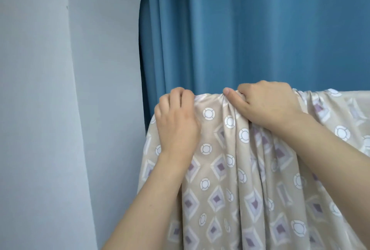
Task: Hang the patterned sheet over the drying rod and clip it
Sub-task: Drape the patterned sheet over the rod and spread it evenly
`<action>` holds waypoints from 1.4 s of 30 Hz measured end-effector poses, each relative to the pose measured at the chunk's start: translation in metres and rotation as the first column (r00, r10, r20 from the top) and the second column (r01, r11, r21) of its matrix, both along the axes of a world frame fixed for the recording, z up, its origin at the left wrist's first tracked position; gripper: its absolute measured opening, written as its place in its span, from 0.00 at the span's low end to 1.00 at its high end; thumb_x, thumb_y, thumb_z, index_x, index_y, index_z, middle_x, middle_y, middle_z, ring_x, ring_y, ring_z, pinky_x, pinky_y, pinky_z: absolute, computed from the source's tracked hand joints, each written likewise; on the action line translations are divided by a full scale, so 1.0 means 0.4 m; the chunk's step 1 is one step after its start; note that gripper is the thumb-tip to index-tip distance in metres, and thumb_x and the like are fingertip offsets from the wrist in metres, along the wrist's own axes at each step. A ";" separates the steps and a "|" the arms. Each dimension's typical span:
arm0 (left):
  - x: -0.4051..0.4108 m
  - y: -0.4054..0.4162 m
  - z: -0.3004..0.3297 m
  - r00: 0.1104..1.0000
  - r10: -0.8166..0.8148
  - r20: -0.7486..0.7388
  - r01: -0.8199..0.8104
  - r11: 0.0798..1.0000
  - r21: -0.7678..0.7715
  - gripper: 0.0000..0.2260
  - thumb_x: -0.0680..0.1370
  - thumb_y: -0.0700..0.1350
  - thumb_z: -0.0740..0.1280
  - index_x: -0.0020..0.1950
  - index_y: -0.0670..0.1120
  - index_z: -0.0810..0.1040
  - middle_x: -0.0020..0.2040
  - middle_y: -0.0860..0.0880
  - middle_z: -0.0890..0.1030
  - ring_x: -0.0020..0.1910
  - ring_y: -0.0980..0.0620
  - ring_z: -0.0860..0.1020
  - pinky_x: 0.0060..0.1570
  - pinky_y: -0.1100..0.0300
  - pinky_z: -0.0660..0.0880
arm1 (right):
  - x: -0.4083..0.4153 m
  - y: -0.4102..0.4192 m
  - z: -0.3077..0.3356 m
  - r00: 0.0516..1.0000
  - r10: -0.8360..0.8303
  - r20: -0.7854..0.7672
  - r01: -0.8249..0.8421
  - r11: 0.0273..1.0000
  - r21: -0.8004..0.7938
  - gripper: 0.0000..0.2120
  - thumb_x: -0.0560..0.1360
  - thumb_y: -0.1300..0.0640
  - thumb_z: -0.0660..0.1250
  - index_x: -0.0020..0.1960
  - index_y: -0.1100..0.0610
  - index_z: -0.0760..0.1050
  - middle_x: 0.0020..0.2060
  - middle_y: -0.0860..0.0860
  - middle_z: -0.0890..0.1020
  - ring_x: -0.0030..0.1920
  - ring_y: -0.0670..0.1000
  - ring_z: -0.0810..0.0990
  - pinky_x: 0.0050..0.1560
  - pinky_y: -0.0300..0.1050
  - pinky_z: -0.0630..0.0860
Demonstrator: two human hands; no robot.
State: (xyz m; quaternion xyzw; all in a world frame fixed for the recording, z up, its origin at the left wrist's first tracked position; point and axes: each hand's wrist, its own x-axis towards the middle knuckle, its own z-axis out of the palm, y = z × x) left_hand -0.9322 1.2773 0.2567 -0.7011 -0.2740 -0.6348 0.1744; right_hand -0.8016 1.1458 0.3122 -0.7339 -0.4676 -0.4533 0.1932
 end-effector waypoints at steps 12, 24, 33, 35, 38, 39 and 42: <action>-0.072 0.124 0.023 0.778 -0.504 0.376 0.627 0.582 -0.517 0.11 0.80 0.50 0.55 0.44 0.47 0.72 0.39 0.52 0.77 0.41 0.46 0.76 0.46 0.49 0.75 | -0.004 0.036 -0.002 0.994 -0.084 -0.070 0.088 0.994 0.058 0.31 0.79 0.37 0.46 0.31 0.57 0.70 0.27 0.52 0.74 0.28 0.54 0.69 0.30 0.42 0.60; -0.067 0.209 -0.055 0.743 -0.360 0.564 0.668 0.442 -0.598 0.18 0.73 0.65 0.51 0.51 0.60 0.75 0.63 0.52 0.73 0.66 0.45 0.70 0.69 0.43 0.64 | 0.016 0.061 -0.021 0.995 -0.096 -0.038 0.102 0.973 0.205 0.28 0.80 0.44 0.50 0.26 0.58 0.65 0.23 0.54 0.69 0.24 0.53 0.63 0.29 0.41 0.55; -0.106 0.239 -0.162 0.929 0.074 0.362 0.299 0.425 -0.854 0.13 0.80 0.46 0.54 0.60 0.47 0.73 0.65 0.44 0.71 0.65 0.41 0.66 0.65 0.50 0.61 | 0.034 0.071 -0.022 0.994 -0.110 -0.021 0.112 0.972 0.208 0.26 0.79 0.46 0.50 0.28 0.57 0.68 0.23 0.54 0.68 0.25 0.54 0.62 0.30 0.40 0.54; -0.088 0.213 -0.089 0.849 -0.082 0.522 0.474 0.555 -0.683 0.09 0.80 0.45 0.54 0.54 0.49 0.73 0.62 0.46 0.72 0.64 0.43 0.67 0.66 0.49 0.63 | 0.032 0.077 -0.025 0.994 -0.109 -0.017 0.110 0.970 0.216 0.26 0.79 0.46 0.51 0.28 0.58 0.68 0.23 0.54 0.68 0.24 0.54 0.61 0.30 0.40 0.54; -0.053 0.147 0.022 0.748 -0.475 0.464 0.656 0.635 -0.408 0.08 0.80 0.49 0.55 0.46 0.55 0.73 0.54 0.53 0.76 0.60 0.48 0.72 0.64 0.50 0.68 | 0.032 0.081 -0.026 0.993 -0.114 -0.006 0.112 0.968 0.225 0.25 0.79 0.46 0.51 0.27 0.57 0.65 0.23 0.54 0.68 0.24 0.53 0.60 0.30 0.40 0.54; -0.045 0.132 0.040 0.761 -0.535 0.367 0.648 0.648 -0.401 0.09 0.81 0.51 0.55 0.44 0.55 0.73 0.50 0.55 0.76 0.57 0.48 0.74 0.62 0.50 0.70 | 0.032 0.080 -0.025 0.994 -0.114 -0.004 0.112 0.968 0.225 0.25 0.79 0.46 0.51 0.27 0.57 0.65 0.23 0.54 0.67 0.24 0.53 0.60 0.30 0.40 0.53; -0.029 0.127 0.041 0.787 -0.579 0.216 0.605 0.652 -0.458 0.16 0.81 0.56 0.54 0.38 0.49 0.68 0.36 0.56 0.73 0.40 0.49 0.74 0.49 0.47 0.74 | 0.040 0.072 -0.025 0.993 -0.118 -0.003 0.115 0.967 0.226 0.25 0.79 0.47 0.51 0.27 0.57 0.64 0.23 0.54 0.67 0.24 0.54 0.61 0.30 0.40 0.53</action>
